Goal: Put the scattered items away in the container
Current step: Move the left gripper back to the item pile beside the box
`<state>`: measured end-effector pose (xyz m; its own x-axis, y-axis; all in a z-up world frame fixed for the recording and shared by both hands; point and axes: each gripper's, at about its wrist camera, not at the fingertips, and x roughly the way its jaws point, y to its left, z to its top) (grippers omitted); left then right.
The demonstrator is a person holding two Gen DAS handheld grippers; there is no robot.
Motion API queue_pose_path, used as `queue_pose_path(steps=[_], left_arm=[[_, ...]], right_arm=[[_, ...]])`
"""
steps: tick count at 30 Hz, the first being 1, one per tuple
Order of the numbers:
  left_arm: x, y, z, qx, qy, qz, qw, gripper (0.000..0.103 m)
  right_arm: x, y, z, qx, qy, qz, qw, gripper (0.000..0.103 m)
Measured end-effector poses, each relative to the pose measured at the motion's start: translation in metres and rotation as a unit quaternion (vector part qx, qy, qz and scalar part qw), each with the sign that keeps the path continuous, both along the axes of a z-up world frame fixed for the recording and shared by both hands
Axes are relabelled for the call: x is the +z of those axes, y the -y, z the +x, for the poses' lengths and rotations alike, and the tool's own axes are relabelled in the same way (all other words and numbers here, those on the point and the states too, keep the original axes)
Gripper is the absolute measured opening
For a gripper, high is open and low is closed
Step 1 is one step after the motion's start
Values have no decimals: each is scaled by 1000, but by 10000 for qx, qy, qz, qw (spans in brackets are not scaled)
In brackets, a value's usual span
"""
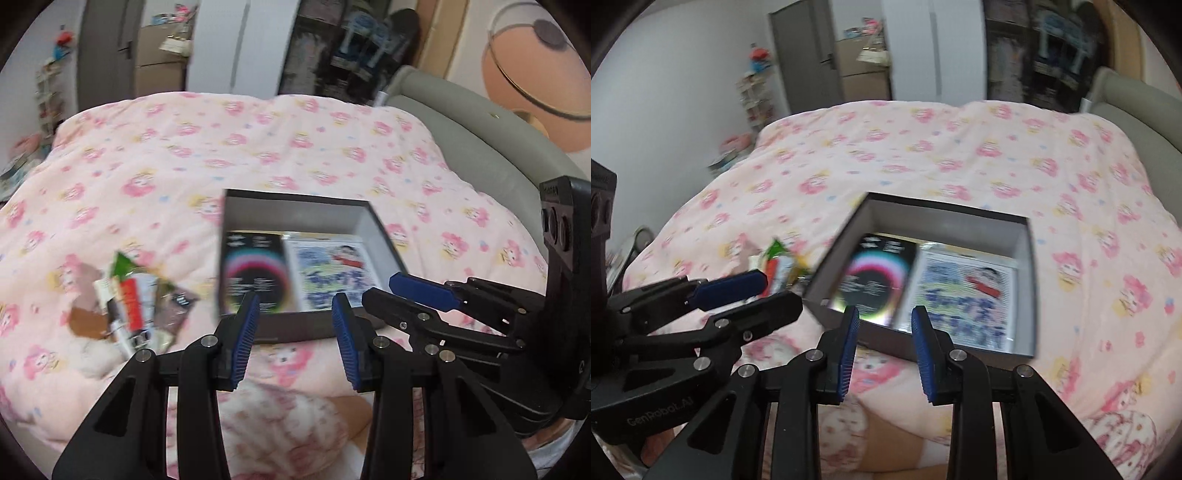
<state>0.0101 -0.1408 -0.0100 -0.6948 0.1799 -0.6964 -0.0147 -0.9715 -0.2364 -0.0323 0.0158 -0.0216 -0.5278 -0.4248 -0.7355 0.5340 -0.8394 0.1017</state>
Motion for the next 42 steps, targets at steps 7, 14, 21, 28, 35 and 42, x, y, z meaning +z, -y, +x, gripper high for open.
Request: queue_pose_path(steps=[7, 14, 21, 28, 35, 42], left_arm=[[-14, 61, 25, 618, 85, 156, 9979, 40], [-50, 113, 30, 1149, 275, 487, 9918, 33], [-77, 160, 20, 1501, 354, 815, 9847, 29], [-94, 191, 4, 1725, 403, 957, 9795, 28], [-135, 227, -18, 1819, 927, 1207, 9715, 28], [-168, 234, -69, 1467, 1662, 1372, 9654, 28]], right_arm=[[-7, 60, 12, 629, 168, -112, 9978, 27], [-39, 121, 5, 1287, 746, -230, 9886, 15], [-57, 174, -7, 1720, 933, -101, 9806, 13], [-73, 212, -28, 1891, 1061, -56, 9762, 13], [-102, 232, -70, 1578, 1419, 202, 9770, 13], [-142, 244, -96, 1379, 1994, 449, 9691, 14]])
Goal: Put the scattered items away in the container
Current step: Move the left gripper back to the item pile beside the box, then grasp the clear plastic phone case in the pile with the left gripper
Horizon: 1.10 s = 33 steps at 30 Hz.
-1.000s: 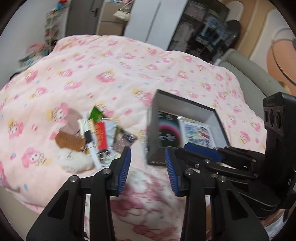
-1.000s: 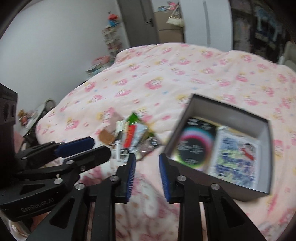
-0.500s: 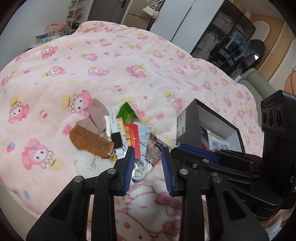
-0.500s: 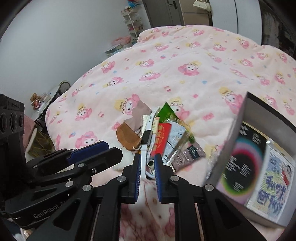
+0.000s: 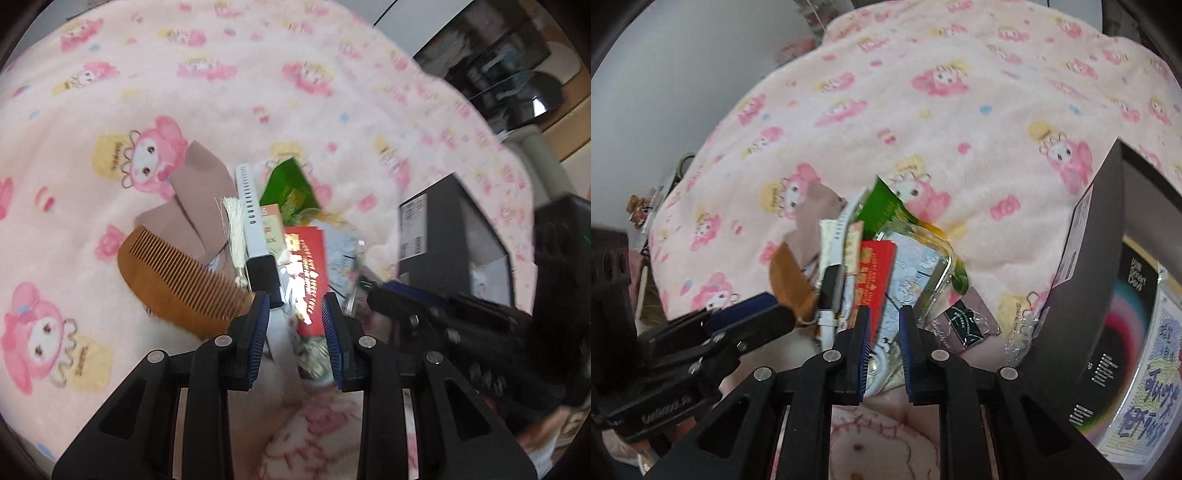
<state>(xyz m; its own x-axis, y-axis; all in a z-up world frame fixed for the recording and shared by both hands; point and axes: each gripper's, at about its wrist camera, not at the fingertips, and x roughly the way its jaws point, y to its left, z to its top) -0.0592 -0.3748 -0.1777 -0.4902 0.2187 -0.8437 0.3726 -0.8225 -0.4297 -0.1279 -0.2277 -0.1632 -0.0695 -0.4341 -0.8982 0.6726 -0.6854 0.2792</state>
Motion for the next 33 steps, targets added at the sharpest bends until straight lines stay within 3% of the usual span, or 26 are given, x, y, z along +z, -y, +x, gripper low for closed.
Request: queue_pose_path(steps=[2, 8, 17, 21, 24, 33], left_arm=[[-6, -2, -10, -217, 73, 8, 9997, 28], [-19, -2, -32, -941, -19, 835, 9921, 26], [-32, -27, -68, -1568, 39, 1106, 9814, 24], [-42, -28, -72, -1522, 307, 884, 9839, 20], [-37, -28, -70, -1385, 393, 384, 9888, 14], [-34, -17, -60, -1160, 499, -86, 9920, 4]], right_arm=[[-8, 3, 1, 30, 91, 52, 9999, 14], [-18, 2, -5, -76, 173, 142, 9997, 14], [9, -25, -12, -543, -250, -104, 9982, 14], [-3, -23, -17, -598, 4, -76, 9982, 14], [-7, -17, -16, -501, 6, -43, 9987, 14], [-28, -8, -14, -268, 434, 84, 9987, 16]])
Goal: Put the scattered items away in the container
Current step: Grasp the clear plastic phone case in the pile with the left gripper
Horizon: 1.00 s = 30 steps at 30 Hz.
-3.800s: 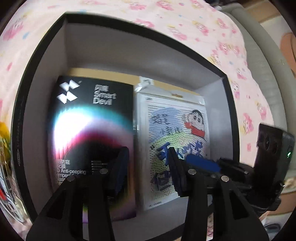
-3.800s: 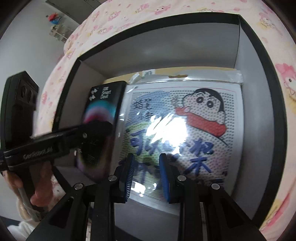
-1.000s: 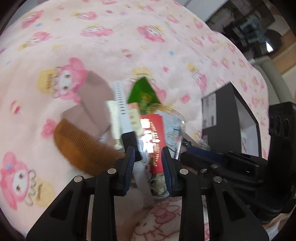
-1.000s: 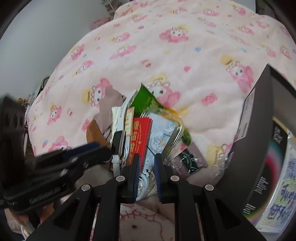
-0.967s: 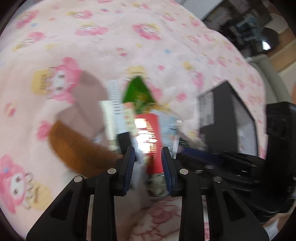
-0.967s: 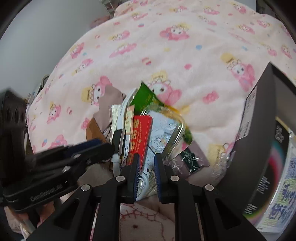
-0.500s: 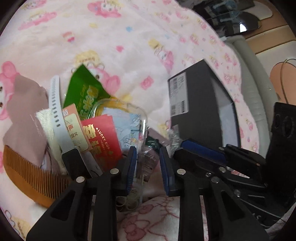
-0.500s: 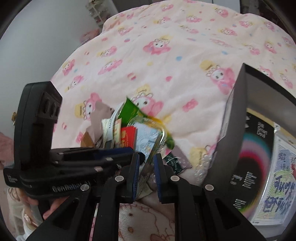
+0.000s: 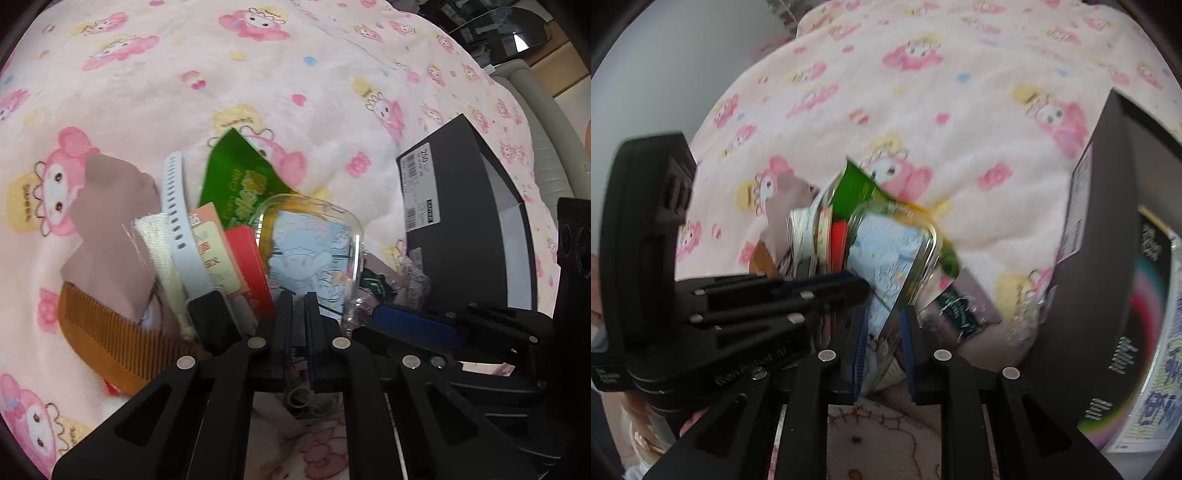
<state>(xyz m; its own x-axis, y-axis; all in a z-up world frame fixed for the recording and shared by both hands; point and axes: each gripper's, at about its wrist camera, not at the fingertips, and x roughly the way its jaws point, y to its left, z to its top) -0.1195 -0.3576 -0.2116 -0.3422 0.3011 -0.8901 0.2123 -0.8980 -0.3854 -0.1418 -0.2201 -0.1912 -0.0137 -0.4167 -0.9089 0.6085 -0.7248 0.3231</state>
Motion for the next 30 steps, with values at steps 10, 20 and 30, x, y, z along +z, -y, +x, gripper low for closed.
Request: queue_pose_path(steps=[10, 20, 30], left_arm=[[5, 4, 24, 239, -182, 1, 9995, 5], [8, 24, 86, 645, -220, 553, 9961, 22], [4, 18, 100, 639, -241, 686, 9953, 22]], right_arm=[[-20, 25, -18, -54, -227, 558, 9982, 35], [-28, 39, -7, 527, 133, 404, 9977, 54], [-27, 30, -14, 269, 243, 127, 9993, 40]])
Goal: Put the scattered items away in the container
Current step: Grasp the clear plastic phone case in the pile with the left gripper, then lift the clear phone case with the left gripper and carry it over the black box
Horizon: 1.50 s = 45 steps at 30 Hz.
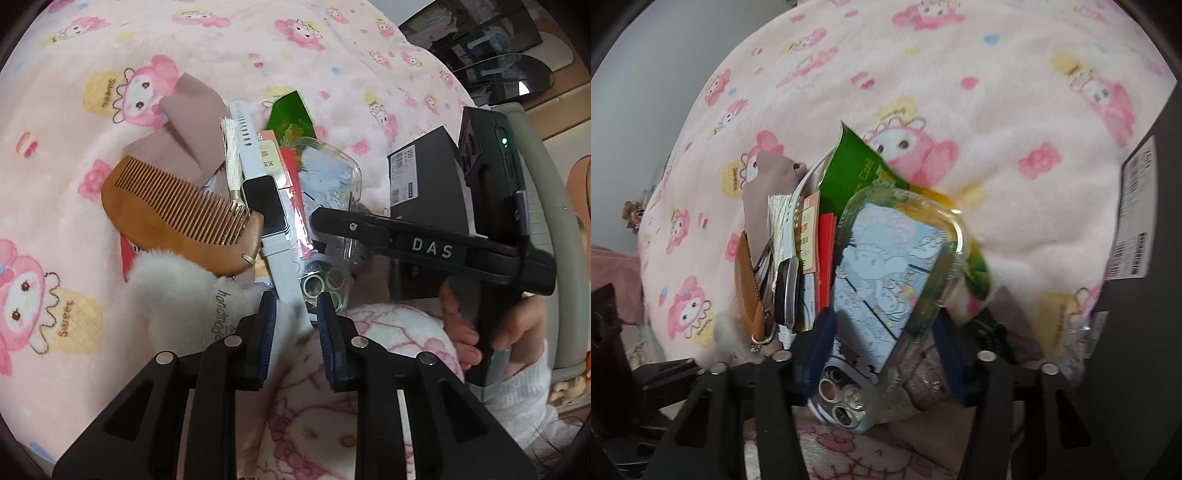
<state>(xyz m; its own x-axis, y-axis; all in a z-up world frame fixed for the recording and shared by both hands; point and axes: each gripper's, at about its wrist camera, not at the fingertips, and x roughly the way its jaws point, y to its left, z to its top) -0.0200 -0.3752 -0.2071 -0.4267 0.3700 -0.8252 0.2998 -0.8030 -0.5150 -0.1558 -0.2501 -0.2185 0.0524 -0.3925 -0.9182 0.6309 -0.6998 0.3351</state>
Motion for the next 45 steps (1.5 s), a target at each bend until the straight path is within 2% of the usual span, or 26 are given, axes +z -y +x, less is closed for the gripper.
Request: queue_pose_path(steps=[2, 4, 7, 10, 12, 14, 18, 22, 27, 32, 34, 36, 41, 45], left_arm=[[-4, 1, -4, 50, 67, 26, 10000, 22], [-4, 1, -8, 113, 32, 24, 9999, 22], [0, 2, -10, 146, -83, 14, 9999, 22], [4, 8, -12, 217, -174, 9, 9996, 22], [6, 11, -14, 247, -210, 45, 9995, 22], [7, 13, -13, 261, -228, 35, 9994, 22], [3, 11, -17, 259, -167, 27, 9995, 22], [6, 14, -18, 230, -218, 99, 9995, 22], [15, 12, -26, 176, -401, 164, 9989, 22], [24, 7, -49, -68, -531, 241, 9983, 22], [26, 6, -59, -112, -568, 443, 9973, 22], [33, 3, -66, -167, -611, 493, 9968, 22], [60, -41, -89, -697, -865, 621, 9919, 25], [73, -91, -111, -1184, -905, 630, 9868, 25]], right_arm=[[-2, 0, -2, 20, 129, -94, 9999, 38], [-1, -2, -2, -4, 137, -176, 9998, 30], [17, -9, 4, 25, -44, -553, 9985, 17], [38, -9, 11, 198, -176, -897, 9956, 12], [44, -2, 15, 386, -285, -972, 9941, 12], [37, -4, 8, 396, -269, -877, 9950, 12], [10, 9, -4, 333, 227, -728, 9965, 16], [32, -5, 3, 280, 89, -1162, 9928, 10], [75, -29, 11, -5, -713, -1361, 9881, 9], [97, -56, 8, -431, -1066, -1428, 9831, 9], [93, -62, 7, -535, -1015, -1386, 9837, 9], [92, -74, 5, -659, -763, -1610, 9818, 9], [113, -131, 5, -1182, -801, -1880, 9717, 9], [122, -180, 4, -1500, -894, -1779, 9684, 9]])
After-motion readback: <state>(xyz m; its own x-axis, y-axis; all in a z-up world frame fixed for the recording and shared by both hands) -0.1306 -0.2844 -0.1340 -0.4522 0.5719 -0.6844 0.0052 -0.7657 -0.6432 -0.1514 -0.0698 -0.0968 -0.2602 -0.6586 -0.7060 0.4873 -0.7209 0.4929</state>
